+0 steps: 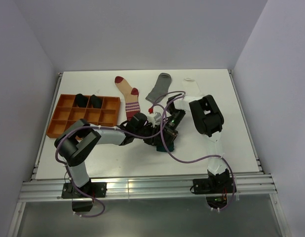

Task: Roll the socks
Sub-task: Roll the sock at the center of the board.

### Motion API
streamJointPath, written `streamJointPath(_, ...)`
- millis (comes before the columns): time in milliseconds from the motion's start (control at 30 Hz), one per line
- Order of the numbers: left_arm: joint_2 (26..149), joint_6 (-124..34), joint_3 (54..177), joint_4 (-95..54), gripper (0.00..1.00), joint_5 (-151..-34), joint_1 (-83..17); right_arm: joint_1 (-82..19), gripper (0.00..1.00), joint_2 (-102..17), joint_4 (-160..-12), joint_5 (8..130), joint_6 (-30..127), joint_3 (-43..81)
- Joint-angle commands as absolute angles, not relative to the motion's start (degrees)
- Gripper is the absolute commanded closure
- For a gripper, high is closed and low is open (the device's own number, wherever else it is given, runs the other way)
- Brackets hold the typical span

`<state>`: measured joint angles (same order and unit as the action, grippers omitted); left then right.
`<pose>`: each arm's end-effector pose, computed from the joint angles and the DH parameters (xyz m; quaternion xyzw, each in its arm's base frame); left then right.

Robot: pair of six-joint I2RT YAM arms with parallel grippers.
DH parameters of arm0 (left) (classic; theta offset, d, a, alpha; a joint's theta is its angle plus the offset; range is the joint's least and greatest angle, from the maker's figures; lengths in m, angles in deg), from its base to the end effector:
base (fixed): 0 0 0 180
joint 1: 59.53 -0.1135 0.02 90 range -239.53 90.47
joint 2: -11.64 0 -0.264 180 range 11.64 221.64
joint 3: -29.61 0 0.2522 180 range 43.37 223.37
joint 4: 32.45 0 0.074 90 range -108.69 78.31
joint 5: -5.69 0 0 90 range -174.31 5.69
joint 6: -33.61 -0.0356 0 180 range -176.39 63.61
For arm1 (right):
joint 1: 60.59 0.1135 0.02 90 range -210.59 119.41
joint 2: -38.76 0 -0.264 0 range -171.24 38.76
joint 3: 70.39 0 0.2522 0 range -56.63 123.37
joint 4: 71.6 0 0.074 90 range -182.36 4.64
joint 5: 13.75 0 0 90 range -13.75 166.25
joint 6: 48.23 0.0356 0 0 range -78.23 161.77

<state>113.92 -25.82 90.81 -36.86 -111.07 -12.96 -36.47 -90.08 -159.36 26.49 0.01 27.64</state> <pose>0.2297 -0.2660 0.1426 0.2238 0.8465 -0.4339 0.2124 0.3136 0.1702 0.1048 0.3909 -0.7943 -0.4372 0.1587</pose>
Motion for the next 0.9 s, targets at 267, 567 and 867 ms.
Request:
streamJointPath(267, 115.35, -26.59, 91.43, -39.53, 0.63, -118.32, -12.51, -37.39, 0.77, -88.16, -145.31, 37.66, 4.94, 24.67)
streamJointPath(567, 118.69, -23.87, 99.25, -22.86, 1.0, -111.14, -11.72, -37.39, 0.63, -78.69, -134.5, 42.58, 9.07, 18.88)
streamJointPath(867, 123.27, -16.4, 107.17, -8.85, 1.0, -108.39, -11.63, -39.32, 0.47, -67.69, -130.8, 41.18, 8.81, 16.24)
